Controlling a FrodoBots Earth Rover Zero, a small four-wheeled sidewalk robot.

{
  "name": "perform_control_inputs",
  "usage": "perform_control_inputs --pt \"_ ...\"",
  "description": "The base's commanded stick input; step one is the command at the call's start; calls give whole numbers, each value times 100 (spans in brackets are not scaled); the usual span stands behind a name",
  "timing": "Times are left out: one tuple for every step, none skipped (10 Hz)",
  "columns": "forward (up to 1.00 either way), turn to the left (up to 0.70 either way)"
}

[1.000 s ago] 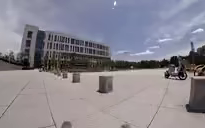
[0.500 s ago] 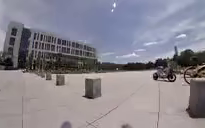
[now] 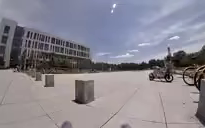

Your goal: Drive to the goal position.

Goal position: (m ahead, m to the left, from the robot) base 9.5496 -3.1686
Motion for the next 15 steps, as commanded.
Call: perform_control_inputs --pt "70 0" --pt "70 0" --pt "70 0" --pt "70 -1" --pt "70 -2" --pt "70 -35" --pt "70 -35" --pt "70 -35" --pt "70 -35" --pt "70 -35" --pt "70 -35" --pt "70 -35" --pt "70 -35" --pt "70 -35" --pt "70 -35"
